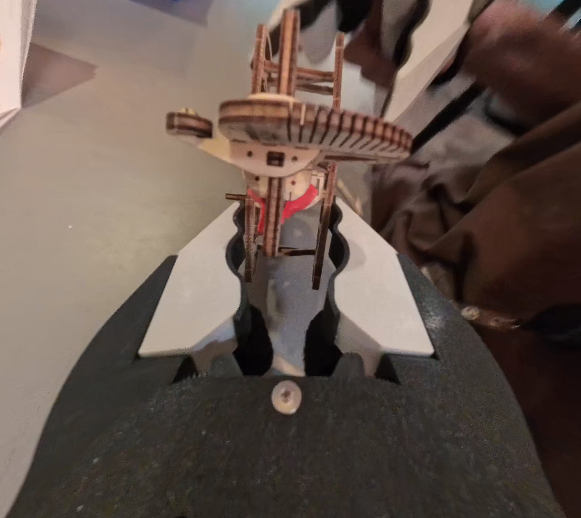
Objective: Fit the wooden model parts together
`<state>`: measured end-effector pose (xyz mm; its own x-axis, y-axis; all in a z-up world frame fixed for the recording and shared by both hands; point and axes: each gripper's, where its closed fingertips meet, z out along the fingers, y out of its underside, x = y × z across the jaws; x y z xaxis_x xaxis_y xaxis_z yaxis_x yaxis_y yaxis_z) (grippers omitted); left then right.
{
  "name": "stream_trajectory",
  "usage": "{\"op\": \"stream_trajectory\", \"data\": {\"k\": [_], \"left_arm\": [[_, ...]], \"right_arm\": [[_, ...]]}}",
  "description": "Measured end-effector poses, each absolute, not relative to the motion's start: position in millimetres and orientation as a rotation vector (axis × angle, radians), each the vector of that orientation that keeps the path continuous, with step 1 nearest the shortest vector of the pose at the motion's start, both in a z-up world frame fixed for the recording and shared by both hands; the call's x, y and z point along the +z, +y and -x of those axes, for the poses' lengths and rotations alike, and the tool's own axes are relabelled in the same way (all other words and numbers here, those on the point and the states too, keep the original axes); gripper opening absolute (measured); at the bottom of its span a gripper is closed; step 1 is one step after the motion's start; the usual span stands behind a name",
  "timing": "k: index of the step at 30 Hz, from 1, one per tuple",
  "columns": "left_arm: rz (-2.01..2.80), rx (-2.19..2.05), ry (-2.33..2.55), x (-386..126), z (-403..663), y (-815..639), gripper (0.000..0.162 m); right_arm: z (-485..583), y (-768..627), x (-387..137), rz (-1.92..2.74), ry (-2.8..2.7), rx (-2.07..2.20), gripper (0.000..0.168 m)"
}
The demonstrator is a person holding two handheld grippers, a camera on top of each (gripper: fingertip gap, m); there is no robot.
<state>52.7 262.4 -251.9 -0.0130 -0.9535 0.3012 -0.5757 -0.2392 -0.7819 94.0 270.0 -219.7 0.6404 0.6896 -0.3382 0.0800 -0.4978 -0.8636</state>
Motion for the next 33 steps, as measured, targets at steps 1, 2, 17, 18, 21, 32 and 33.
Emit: {"op": "stream_trajectory", "data": {"k": [1,2,17,18,21,32,33], "left_arm": [[1.846,-1.267,1.495,-242.1,-55.7,264.7,0.049],[1.846,-1.383,1.399,-231.2,-58.6,266.9,0.049],[1.795,-1.934,0.791,-183.2,-80.8,255.1,0.048],[1.793,-1.939,0.803,-183.6,-81.4,253.2,0.046],[1.798,-1.948,0.840,-185.5,-80.7,250.5,0.048],[1.900,-1.981,0.958,-200.9,-79.1,243.4,0.050],[1.910,-2.021,0.944,-201.2,-78.1,243.5,0.050]], "right_arm": [[-91.5,270.2,-215.1,1.929,-0.513,0.966,0.090],[-86.9,271.1,-209.8,1.884,-0.419,1.074,0.091],[-62.0,290.1,-164.7,1.512,0.034,1.459,0.056],[-61.5,289.6,-165.0,1.523,0.035,1.471,0.055],[-60.0,285.3,-168.2,1.592,-0.036,1.462,0.055],[-56.4,281.0,-185.2,1.709,-0.040,1.583,0.054],[-53.6,280.4,-187.6,1.713,-0.035,1.628,0.059]]}}
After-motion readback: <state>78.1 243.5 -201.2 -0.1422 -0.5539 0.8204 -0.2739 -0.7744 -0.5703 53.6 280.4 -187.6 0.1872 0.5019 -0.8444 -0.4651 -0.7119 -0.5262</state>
